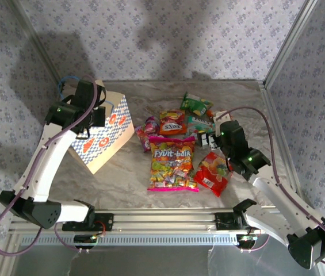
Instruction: Place the snacks into the paper bag
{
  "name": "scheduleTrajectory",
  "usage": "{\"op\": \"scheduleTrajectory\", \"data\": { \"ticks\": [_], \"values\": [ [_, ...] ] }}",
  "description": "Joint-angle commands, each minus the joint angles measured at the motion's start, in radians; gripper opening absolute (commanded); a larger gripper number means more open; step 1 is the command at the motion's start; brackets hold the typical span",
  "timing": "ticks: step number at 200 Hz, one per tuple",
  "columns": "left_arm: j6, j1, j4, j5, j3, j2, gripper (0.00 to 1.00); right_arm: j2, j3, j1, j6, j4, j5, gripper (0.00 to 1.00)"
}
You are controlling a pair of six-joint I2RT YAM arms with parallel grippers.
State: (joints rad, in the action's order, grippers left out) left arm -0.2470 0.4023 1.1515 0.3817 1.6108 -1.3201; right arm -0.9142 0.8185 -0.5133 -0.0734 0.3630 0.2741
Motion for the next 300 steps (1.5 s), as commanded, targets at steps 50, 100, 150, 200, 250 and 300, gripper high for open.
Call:
{"op": "scheduleTrajectory", "data": {
  "ticks": [50, 100, 150, 200, 250, 300],
  "values": [
    [-0.086, 0.046, 0.087, -0.028, 0.055, -0.05, 0.16, 0.011, 0.013, -0.011, -0.031, 0.058, 0.036, 1.0],
    [-0.067, 0.046, 0.197, 0.041, 0.158, -0.019, 0.4, -0.013, 0.022, -0.011, -0.032, 0.053, 0.037, 1.0],
    [-0.002, 0.044, 0.284, 0.071, 0.2, 0.057, 0.51, -0.046, 0.043, -0.013, -0.032, 0.059, 0.04, 1.0],
    [0.071, -0.038, 0.153, 0.092, 0.066, 0.19, 0.55, -0.069, 0.077, -0.014, -0.035, 0.057, 0.039, 1.0],
    [0.159, -0.294, 0.005, -0.054, 0.016, 0.229, 0.62, -0.106, 0.113, -0.016, -0.025, 0.067, 0.044, 1.0],
    [0.172, -0.459, -0.077, -0.229, 0.035, 0.139, 0.6, -0.195, 0.173, -0.017, 0.008, 0.07, 0.039, 1.0]
  ]
}}
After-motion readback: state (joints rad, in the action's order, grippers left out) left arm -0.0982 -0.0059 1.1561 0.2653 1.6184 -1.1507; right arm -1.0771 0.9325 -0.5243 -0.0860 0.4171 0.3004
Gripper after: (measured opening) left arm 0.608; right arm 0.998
